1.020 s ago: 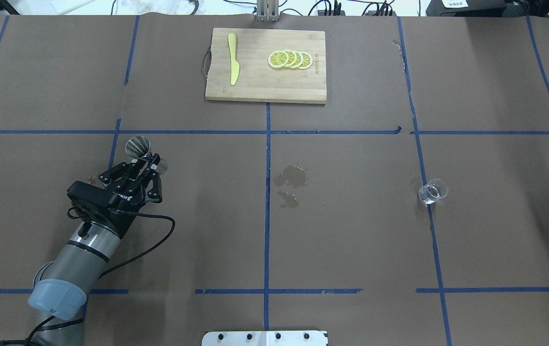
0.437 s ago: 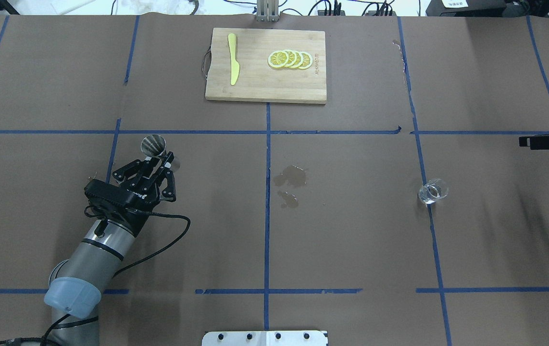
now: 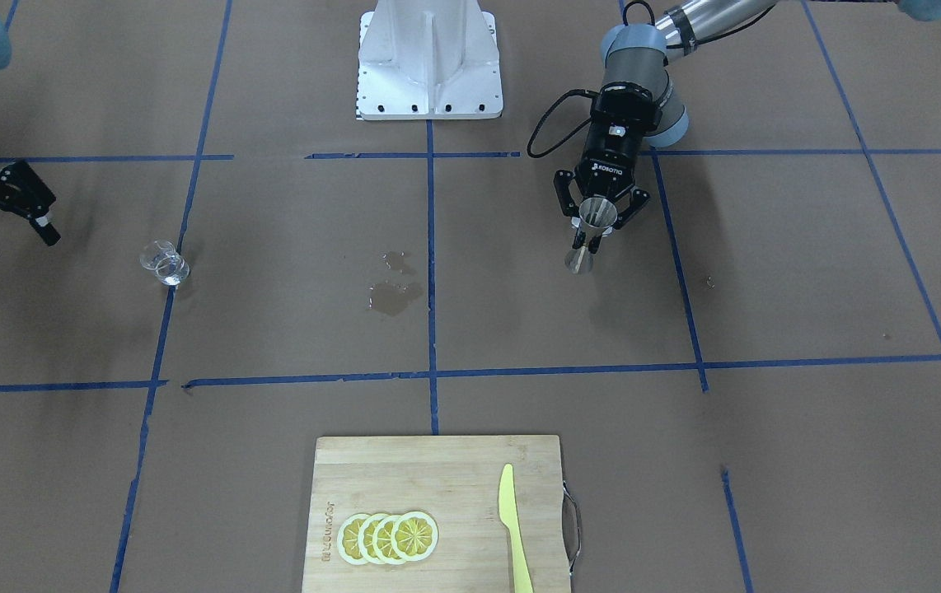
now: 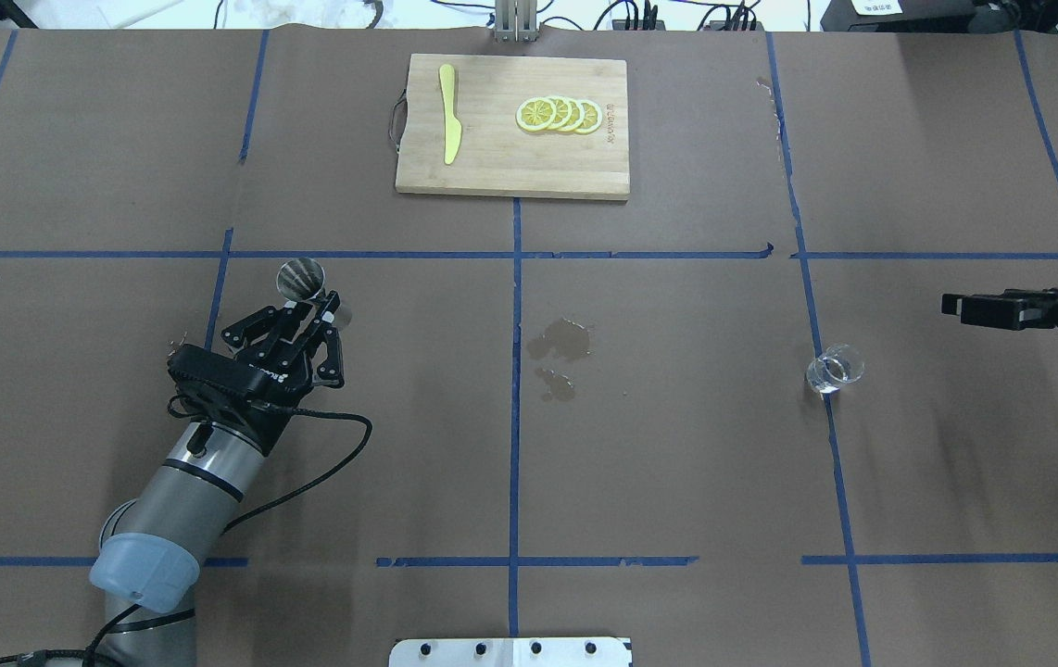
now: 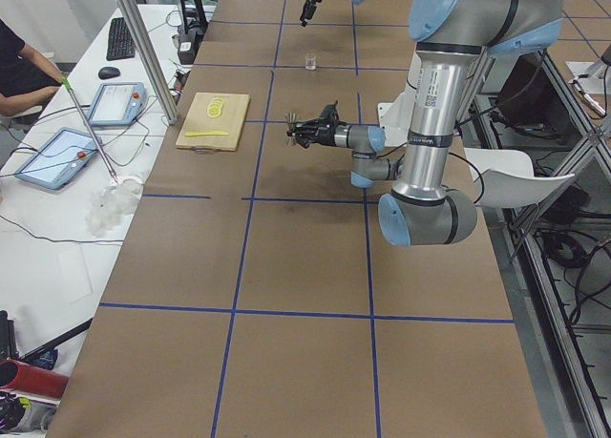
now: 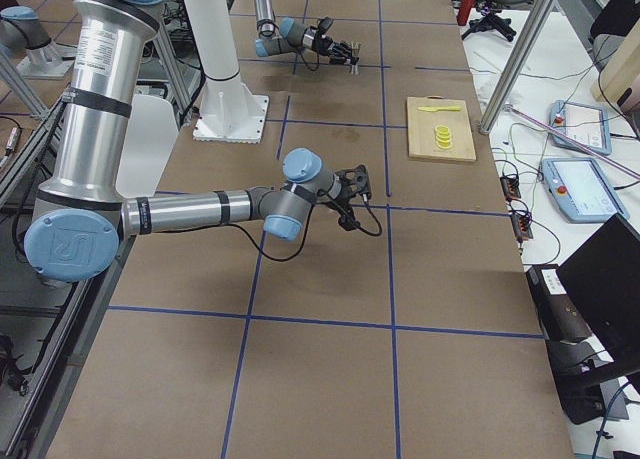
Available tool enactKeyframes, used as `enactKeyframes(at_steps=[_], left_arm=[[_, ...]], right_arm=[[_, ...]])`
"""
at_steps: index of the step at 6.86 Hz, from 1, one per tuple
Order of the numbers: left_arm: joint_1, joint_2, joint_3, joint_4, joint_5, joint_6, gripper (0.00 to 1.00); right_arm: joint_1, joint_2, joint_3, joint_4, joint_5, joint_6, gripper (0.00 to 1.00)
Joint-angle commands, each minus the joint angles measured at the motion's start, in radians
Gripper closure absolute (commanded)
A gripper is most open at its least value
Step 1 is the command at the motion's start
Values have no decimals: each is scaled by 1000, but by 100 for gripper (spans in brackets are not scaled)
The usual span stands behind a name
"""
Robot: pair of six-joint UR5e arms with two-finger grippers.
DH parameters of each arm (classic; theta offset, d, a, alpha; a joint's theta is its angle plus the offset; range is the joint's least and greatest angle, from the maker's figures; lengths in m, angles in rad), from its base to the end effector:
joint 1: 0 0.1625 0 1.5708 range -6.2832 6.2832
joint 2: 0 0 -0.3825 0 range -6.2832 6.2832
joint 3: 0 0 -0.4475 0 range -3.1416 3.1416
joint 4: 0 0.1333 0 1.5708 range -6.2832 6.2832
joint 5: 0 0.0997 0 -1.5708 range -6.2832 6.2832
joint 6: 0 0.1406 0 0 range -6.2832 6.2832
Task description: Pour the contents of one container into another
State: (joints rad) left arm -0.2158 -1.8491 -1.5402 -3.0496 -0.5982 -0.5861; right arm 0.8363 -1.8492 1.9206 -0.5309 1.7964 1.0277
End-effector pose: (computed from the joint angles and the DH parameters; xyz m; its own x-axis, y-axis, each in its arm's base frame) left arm 0.5343 -0.3725 0.3098 0.6810 0.3310 -0.6532 0.6340 0.1799 0.7521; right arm -0.2651 -0.4455 0.4698 0.5589 -0.1327 0.8186 -0.3506 0.8567 0.3783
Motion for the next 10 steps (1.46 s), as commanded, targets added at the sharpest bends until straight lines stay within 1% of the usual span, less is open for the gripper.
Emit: enactKeyframes(at_steps=[1, 2, 3, 4, 5, 6, 7, 8, 9, 10], left_arm=[[-1, -4, 0, 2, 0, 0, 100], [-1, -6, 2, 2, 0, 0, 100], [-1, -10, 3, 3, 0, 2, 100], [-4, -10, 3, 3, 0, 2, 100], [-4, -10, 3, 3, 0, 2, 100], [-4, -12, 3, 3, 0, 2, 100], [-5, -12, 5, 3, 0, 2, 100], [-5, -12, 12, 3, 0, 2, 100], [-5, -12, 12, 3, 0, 2, 100], [-5, -12, 12, 3, 0, 2, 100]], right_arm=[[-188, -44, 93, -3, -228, 138, 8], [-361, -67, 103, -7, -488, 153, 8], [-546, -68, 104, -41, -784, 156, 10], [-691, -59, 118, -138, -1022, 176, 5], [-729, -56, 117, -173, -1096, 252, 6], [-785, -51, 107, -232, -1226, 280, 5], [-798, -4, 72, -256, -1268, 307, 8], [-802, 31, -21, -256, -1326, 348, 9], [-803, 65, -40, -256, -1333, 350, 9], [-803, 65, -51, -256, -1335, 388, 8]])
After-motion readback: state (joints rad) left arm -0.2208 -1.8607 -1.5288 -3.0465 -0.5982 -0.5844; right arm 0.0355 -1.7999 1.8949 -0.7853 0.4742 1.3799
